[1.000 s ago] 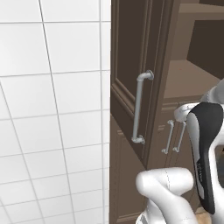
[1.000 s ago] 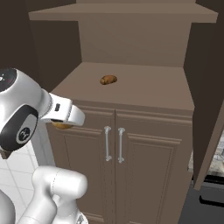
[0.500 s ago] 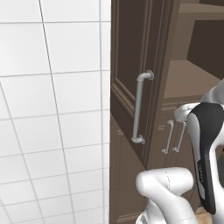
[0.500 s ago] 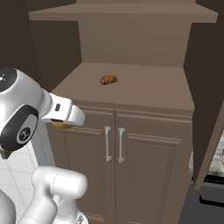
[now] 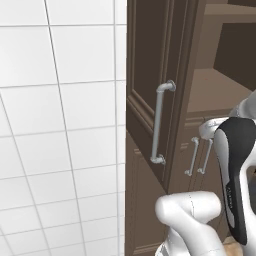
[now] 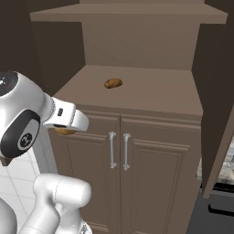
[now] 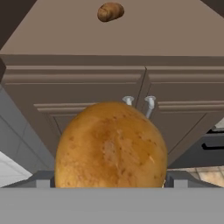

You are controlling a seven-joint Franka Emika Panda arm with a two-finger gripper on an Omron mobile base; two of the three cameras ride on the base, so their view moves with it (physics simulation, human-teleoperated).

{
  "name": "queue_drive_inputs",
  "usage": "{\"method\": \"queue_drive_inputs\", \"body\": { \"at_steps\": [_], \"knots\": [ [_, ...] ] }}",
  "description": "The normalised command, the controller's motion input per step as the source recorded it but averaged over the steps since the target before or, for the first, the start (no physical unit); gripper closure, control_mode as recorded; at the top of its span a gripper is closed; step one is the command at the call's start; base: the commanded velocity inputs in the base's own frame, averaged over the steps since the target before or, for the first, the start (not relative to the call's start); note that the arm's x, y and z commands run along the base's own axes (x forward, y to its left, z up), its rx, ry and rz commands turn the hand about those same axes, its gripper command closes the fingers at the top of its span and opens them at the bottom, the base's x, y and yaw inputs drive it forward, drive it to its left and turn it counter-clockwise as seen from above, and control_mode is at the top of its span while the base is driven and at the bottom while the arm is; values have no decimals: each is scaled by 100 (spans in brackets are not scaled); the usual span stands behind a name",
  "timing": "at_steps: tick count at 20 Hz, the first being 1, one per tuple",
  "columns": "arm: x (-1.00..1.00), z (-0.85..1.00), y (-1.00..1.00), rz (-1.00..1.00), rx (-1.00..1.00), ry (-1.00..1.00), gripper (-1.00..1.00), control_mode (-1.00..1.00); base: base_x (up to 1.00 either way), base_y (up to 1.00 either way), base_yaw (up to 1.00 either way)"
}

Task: Pick the potatos from the cabinet and place them in one bowl. Pick the lime from the sink and place it in the other bowl.

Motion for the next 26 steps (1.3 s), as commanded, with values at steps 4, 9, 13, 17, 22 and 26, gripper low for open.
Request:
{"method": "queue_drive_inputs", "body": {
  "at_steps": [4,9,13,17,22,26],
  "knots": [
    [0,0,0,0,0,0,100,100,-37,-3,0],
    [0,0,0,0,0,0,100,100,-52,0,0],
    [0,0,0,0,0,0,100,100,-62,-3,-1],
    [0,0,0,0,0,0,100,100,-71,-8,-1],
    [0,0,0,0,0,0,100,100,-63,-10,-3],
    [0,0,0,0,0,0,100,100,-36,-12,-7]
  ]
}}
